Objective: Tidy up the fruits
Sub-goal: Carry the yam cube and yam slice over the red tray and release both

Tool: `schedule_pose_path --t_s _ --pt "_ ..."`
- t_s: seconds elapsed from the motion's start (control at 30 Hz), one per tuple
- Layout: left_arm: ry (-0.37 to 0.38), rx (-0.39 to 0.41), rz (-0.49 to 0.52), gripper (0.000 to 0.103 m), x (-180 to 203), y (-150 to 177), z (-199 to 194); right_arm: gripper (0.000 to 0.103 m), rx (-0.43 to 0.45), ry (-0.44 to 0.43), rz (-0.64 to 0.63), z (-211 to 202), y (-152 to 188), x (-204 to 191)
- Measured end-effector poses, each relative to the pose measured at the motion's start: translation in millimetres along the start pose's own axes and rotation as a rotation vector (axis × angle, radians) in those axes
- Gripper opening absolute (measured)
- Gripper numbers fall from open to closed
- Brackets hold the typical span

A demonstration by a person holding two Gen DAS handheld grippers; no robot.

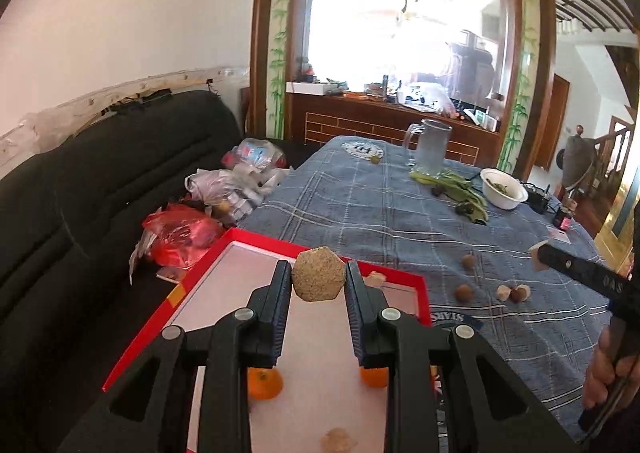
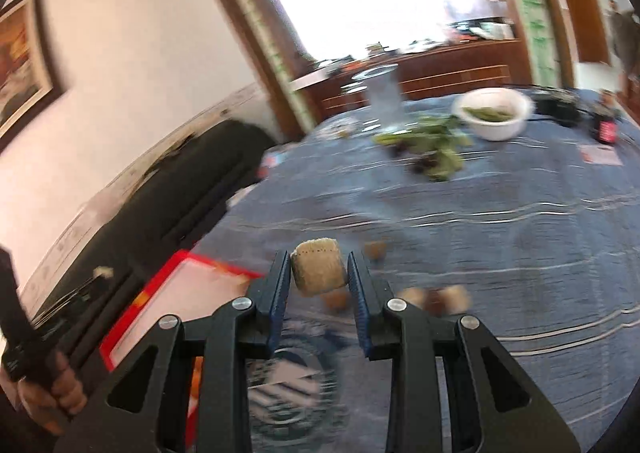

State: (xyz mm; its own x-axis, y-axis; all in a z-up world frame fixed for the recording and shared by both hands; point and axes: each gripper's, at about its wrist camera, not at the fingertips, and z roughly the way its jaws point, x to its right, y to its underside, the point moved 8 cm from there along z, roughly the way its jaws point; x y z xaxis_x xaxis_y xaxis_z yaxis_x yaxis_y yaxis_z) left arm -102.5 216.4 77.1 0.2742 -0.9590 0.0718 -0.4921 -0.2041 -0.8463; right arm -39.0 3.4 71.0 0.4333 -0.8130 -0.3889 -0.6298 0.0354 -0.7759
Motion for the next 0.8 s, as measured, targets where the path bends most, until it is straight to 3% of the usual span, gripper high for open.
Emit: schedule_pose_path --t_s 0.37,0.57,0.8 --pt "-0.048 -0.099 0.012 0.026 -24.2 40.4 16.0 0.032 -0.199 -0.16 -0.219 47.2 84.7 -117.6" --pt "-0.069 -0.146 0.026 0.026 -31.6 59.5 21.7 0.032 -0.268 -0.196 -0.247 58.3 111.2 -135.3" --pt "-0.074 -0.159 0.043 0.026 -29.4 63.1 23.4 0.032 -0.284 -0.195 -0.277 62.5 121.5 -141.0"
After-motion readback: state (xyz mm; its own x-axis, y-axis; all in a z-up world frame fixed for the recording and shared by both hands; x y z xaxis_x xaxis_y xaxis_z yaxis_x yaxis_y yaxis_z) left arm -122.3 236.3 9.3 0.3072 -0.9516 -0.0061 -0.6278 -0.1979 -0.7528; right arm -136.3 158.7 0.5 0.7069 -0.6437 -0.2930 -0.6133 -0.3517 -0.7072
